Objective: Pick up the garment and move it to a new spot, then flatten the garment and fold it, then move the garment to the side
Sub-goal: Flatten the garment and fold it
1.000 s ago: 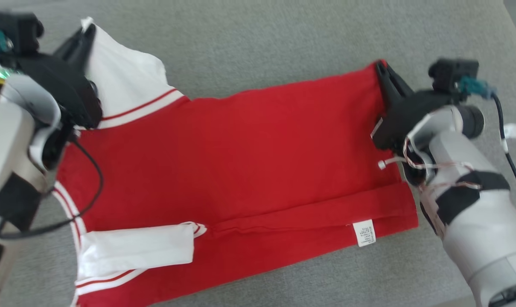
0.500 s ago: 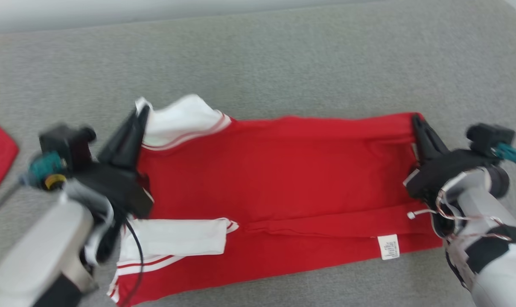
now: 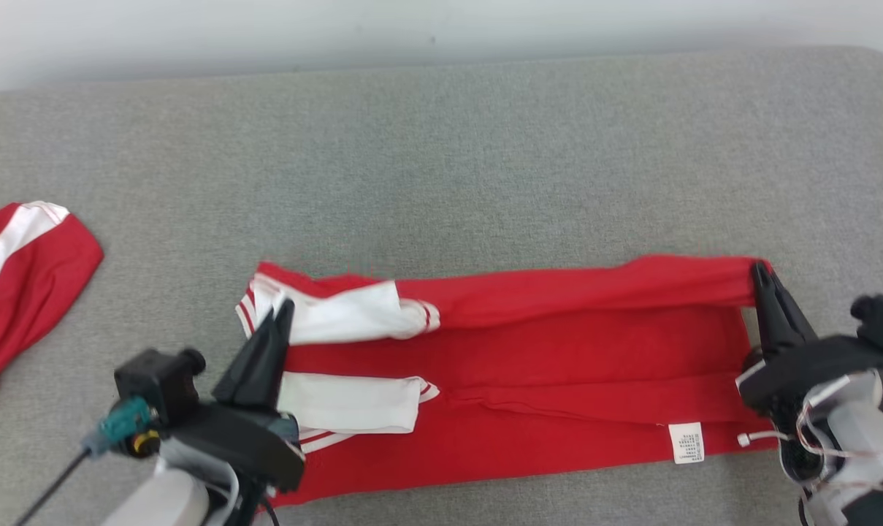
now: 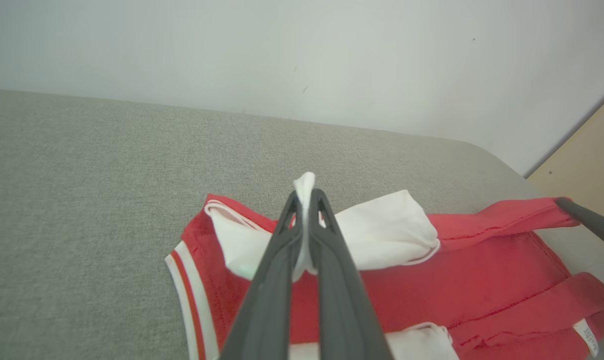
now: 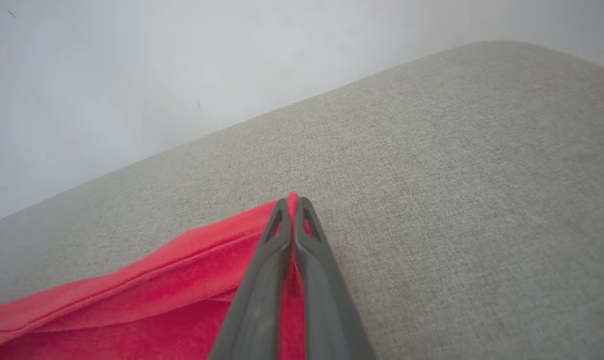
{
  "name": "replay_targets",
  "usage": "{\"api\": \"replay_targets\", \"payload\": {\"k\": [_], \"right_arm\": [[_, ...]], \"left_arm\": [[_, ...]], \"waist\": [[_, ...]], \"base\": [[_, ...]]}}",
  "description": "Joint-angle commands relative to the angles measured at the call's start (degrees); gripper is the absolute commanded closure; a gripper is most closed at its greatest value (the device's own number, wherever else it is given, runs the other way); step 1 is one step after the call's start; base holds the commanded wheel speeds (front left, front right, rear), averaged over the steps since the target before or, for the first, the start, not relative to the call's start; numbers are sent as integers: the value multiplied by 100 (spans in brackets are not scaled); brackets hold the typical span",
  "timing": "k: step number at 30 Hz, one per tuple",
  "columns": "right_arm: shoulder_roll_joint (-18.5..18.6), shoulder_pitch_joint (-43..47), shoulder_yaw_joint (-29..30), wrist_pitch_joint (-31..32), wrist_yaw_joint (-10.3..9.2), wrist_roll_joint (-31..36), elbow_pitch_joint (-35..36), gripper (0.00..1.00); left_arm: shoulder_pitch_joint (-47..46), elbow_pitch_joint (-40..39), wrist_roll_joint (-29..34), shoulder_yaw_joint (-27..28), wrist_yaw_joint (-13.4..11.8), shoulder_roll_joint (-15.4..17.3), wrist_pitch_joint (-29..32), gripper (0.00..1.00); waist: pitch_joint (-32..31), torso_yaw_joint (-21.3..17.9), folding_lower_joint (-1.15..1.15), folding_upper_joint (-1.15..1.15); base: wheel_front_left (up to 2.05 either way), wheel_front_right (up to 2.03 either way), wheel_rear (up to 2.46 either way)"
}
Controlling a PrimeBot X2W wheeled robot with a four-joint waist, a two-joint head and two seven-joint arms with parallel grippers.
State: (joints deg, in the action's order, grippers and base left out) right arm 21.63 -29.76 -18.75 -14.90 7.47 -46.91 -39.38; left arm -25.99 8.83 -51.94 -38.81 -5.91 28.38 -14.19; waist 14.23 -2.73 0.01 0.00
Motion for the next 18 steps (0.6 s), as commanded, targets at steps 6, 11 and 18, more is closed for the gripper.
{"api": "replay_targets", "payload": {"k": [6, 11, 18], "right_arm": [[122, 731, 261, 47, 3, 29, 577, 100], [52, 1017, 523, 192, 3, 110, 740, 33], [-3, 1309, 800, 272, 3, 250, 1061, 0]], "left_arm": [[674, -69, 14, 62, -47, -172, -90, 100], [910, 28, 47, 120, -8, -283, -101, 0], [1110, -82, 403, 645, -39, -510, -105, 0]], "waist": [[-155, 69, -1, 0], [-241, 109, -1, 0], [-368, 163, -1, 0]], "base": [[0, 0, 0], [0, 0, 0], [0, 0, 0]]}}
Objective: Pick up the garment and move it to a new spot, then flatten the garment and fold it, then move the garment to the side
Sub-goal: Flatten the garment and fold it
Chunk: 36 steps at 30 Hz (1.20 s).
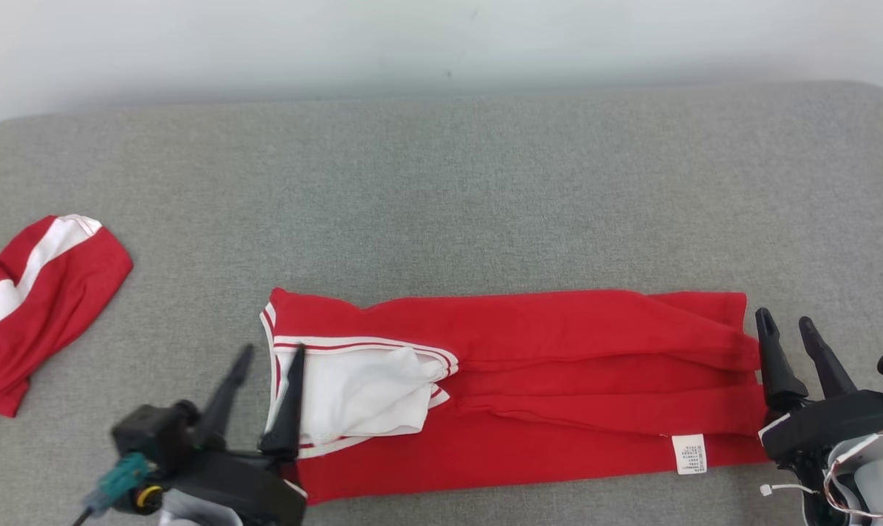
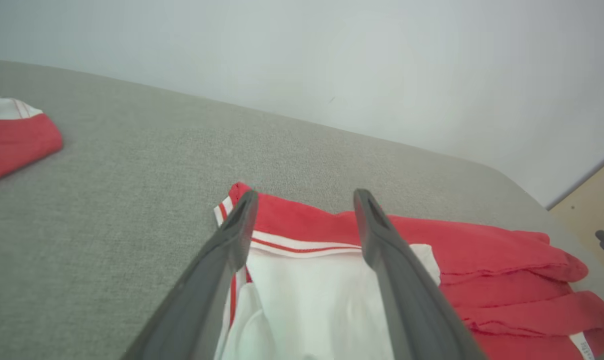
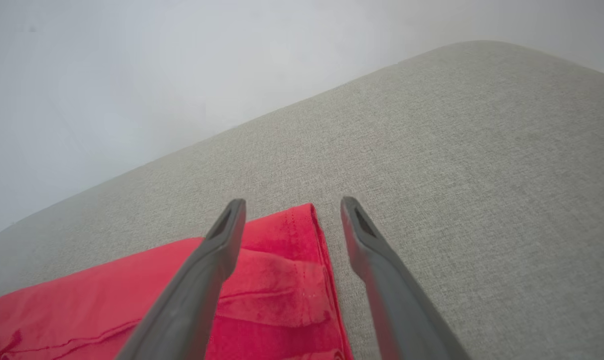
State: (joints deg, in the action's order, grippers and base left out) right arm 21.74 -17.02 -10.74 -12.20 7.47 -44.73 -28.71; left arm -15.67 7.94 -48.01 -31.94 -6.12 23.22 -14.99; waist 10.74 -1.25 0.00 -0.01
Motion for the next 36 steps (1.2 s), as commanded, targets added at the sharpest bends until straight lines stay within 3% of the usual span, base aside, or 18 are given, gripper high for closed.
{"api": "replay_targets", "payload": {"k": [1, 12, 29, 31, 32, 33, 36], "right_arm": [[-15, 76, 37, 15, 3, 51, 63, 0], [-173, 170, 511, 764, 3, 489, -29, 0], [-503, -131, 679, 1501, 3, 855, -1267, 0], [-558, -146, 604, 1577, 3, 888, -1405, 62], [-599, -151, 564, 1598, 3, 880, -1449, 76], [-641, -150, 523, 1611, 4, 859, -1475, 100], [-658, -157, 462, 1581, 4, 794, -1505, 100]], "left_arm": [[145, -35, 132, 121, -26, -57, -21, 0], [899, -522, 1721, 1906, 110, -698, -22, 0], [1265, -148, 2824, 2908, 819, -1480, -23, 0], [1277, -110, 2901, 2986, 888, -1543, -23, 0], [1275, -97, 2939, 3023, 911, -1566, -24, 0], [1269, -81, 2981, 3050, 950, -1599, -23, 0], [1259, -43, 3039, 3143, 1018, -1667, -23, 0]], "waist": [[-41, 20, 0, 1], [-176, 110, 0, 1], [-195, 373, 0, 1], [-212, 389, 0, 1], [-217, 395, 0, 1], [-221, 405, 0, 1], [-238, 413, 0, 1]], "base": [[0, 0, 0], [0, 0, 0], [0, 0, 0], [0, 0, 0], [0, 0, 0], [0, 0, 0], [0, 0, 0]]}}
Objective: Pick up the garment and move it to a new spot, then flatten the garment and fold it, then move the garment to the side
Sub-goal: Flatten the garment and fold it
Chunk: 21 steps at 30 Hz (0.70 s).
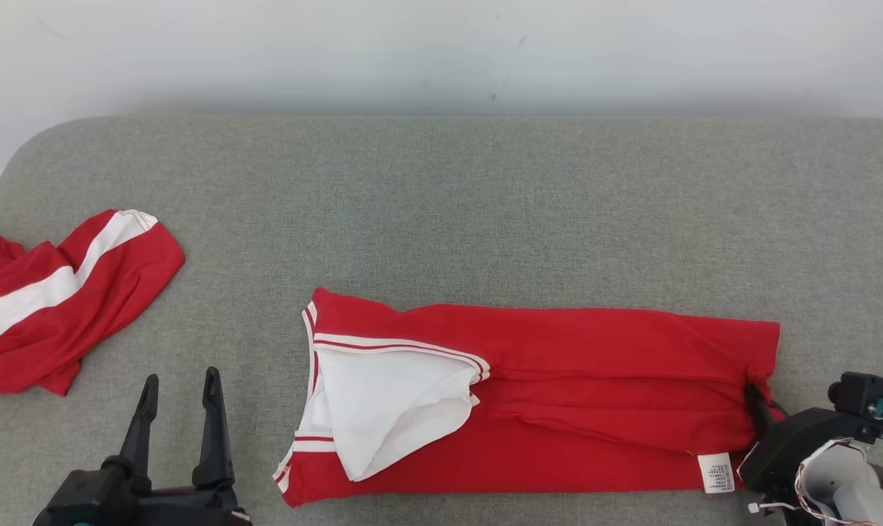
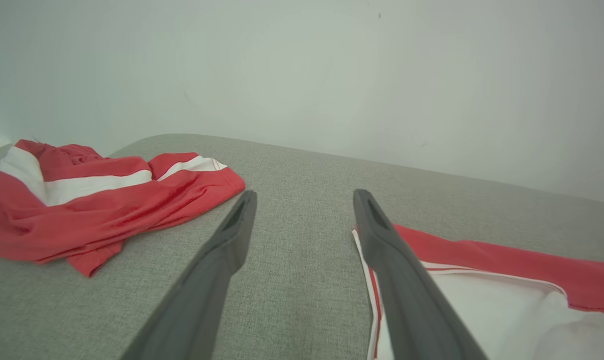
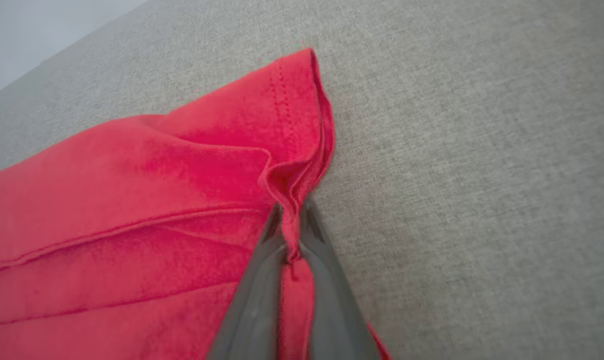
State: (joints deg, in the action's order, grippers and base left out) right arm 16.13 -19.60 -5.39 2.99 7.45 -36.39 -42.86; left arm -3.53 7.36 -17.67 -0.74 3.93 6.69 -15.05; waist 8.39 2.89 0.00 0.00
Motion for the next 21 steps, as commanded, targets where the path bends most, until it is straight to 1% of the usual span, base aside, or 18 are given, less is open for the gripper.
{"api": "replay_targets", "payload": {"k": [1, 4, 5, 11, 16, 19, 21], "right_arm": [[-70, 103, -88, 37, 5, -52, -87, 100], [88, 54, -41, -134, 4, -101, -60, 100], [88, 54, -41, -134, 4, -101, -60, 100], [549, -23, 248, -386, -4, -181, -96, 100], [1036, 55, 594, -482, -4, -182, -217, 100], [1121, 70, 731, -499, -4, -110, -180, 100], [1110, 61, 778, -469, -4, -75, -111, 100]], "left_arm": [[48, 26, 39, 55, 27, -35, -17, 0], [87, 54, 131, 144, 73, -85, -17, 0], [87, 54, 131, 144, 73, -85, -17, 0], [155, 78, 284, 284, 153, -151, -18, 0], [226, 63, 345, 346, 191, -213, -18, 0], [282, 15, 397, 378, 187, -248, -18, 0], [311, 9, 414, 379, 191, -269, -18, 0]], "waist": [[-9, -4, 0, 0], [-47, -41, 0, 0], [-47, -41, 0, 0], [-166, -129, 0, 0], [-274, -178, 0, 0], [-325, -234, 0, 0], [-341, -274, 0, 0]], "base": [[0, 0, 0], [0, 0, 0], [0, 0, 0], [0, 0, 0], [0, 0, 0], [0, 0, 0], [0, 0, 0]]}}
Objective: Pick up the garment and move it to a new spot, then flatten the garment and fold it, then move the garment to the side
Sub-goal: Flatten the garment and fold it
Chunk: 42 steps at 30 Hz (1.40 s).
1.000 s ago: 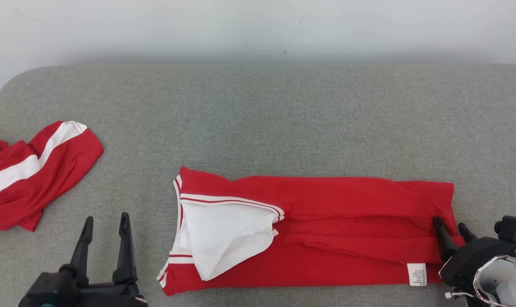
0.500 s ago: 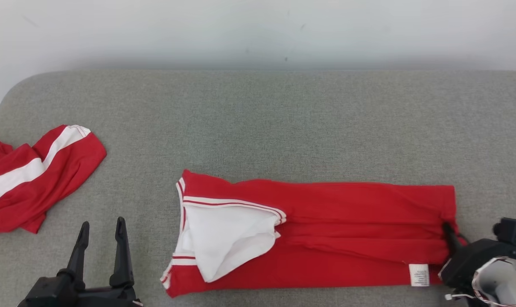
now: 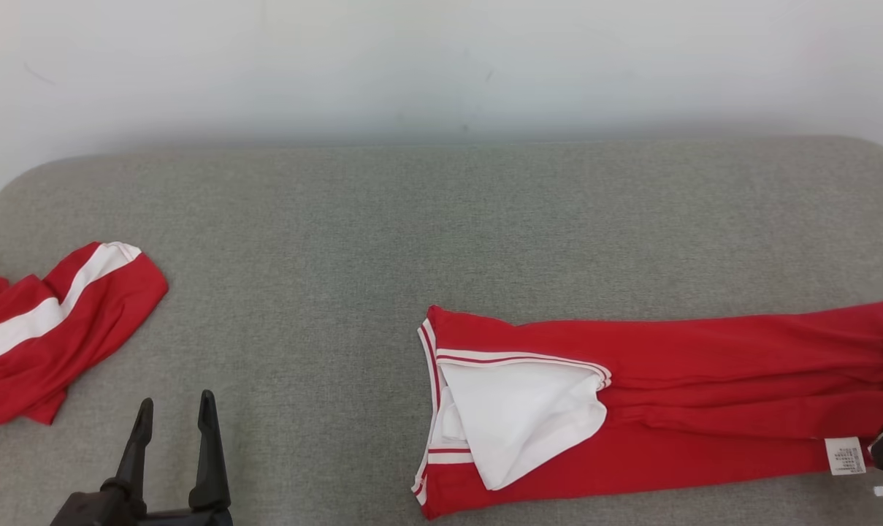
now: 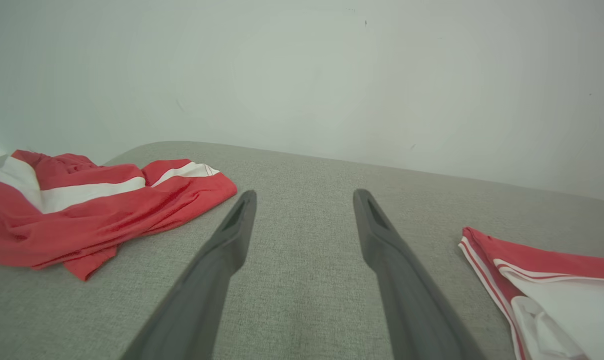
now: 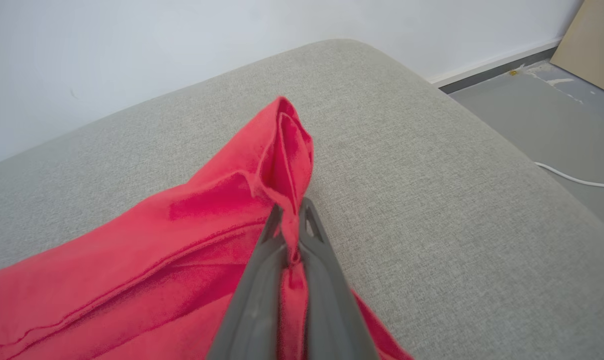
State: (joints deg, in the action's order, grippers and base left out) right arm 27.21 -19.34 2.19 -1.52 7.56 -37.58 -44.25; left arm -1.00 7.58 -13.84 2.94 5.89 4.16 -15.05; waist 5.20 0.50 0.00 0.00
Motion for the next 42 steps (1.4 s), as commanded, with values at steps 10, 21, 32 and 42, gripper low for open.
{"api": "replay_targets", "payload": {"k": [10, 21, 32, 42], "right_arm": [[-709, 154, -528, 294, -14, 390, 1215, 100], [-1619, 327, -1290, 804, -14, 430, 2798, 100], [-2357, 164, -2028, 879, -14, 381, 2865, 100], [-2435, -71, -2639, 544, -14, 20, 2248, 100]], "left_arm": [[92, 66, 89, 65, 12, -71, -18, 0], [-122, 205, 122, 89, 108, -70, -18, 0], [-246, 303, 139, 25, 134, -97, -18, 0], [-364, 420, 145, -38, 154, -116, -18, 0]], "waist": [[-125, -220, 0, 0], [-78, -122, 0, 0], [-1, 187, 0, 0], [60, 451, 0, 0]], "base": [[0, 0, 0], [0, 0, 0], [0, 0, 0], [0, 0, 0]]}}
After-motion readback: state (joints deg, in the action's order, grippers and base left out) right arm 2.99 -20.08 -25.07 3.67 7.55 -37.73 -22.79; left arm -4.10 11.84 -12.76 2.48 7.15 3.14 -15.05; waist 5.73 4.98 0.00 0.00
